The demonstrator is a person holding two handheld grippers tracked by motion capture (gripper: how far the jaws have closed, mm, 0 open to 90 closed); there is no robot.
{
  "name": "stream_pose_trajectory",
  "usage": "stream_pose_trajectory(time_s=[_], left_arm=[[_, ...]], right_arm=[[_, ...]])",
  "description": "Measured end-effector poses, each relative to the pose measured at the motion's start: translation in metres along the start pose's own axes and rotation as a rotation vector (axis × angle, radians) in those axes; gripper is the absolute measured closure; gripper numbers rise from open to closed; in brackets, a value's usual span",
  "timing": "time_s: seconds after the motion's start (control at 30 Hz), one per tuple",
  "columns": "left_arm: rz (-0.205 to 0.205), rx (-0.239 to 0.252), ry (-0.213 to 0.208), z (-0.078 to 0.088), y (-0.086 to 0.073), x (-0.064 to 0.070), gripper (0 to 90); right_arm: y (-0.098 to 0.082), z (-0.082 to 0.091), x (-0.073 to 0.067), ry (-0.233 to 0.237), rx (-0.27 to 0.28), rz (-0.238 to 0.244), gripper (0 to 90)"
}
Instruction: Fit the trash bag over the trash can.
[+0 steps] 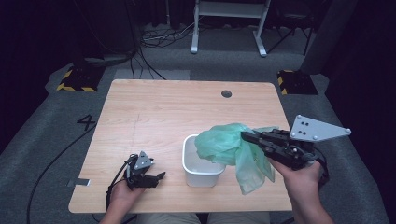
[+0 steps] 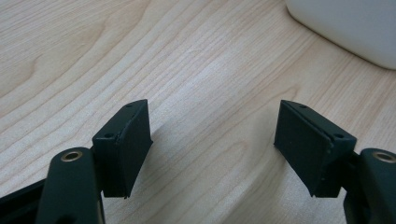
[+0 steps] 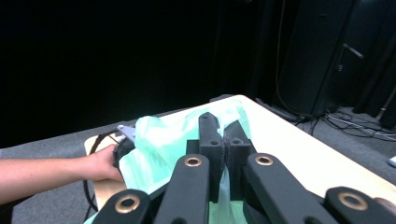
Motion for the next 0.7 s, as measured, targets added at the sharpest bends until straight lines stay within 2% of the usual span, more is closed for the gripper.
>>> stream_pose_trajectory(time_s=[0.3, 0.7], left_arm=[[0.001, 0.001, 0.0, 0.0, 0.0, 0.0, 27.0], [0.0, 0.0, 0.0, 0.0, 0.0, 0.0, 27.0]], right_arm=[[-0.012, -0.026, -0.004, 0.061, -0.049, -0.022, 89.4], [-0.036, -0.061, 0.006, 0.086, -0.137, -0.071, 89.4]])
Point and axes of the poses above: each handheld gripper's, and its own axes: z roughly backward along the jaws, y roughly out of its top, x roughly to its right, the point moved 4 cm from there along -z, roughly forward along the jaws, and after that the axes turned 3 degrees about -x, right-handed, at the moved point
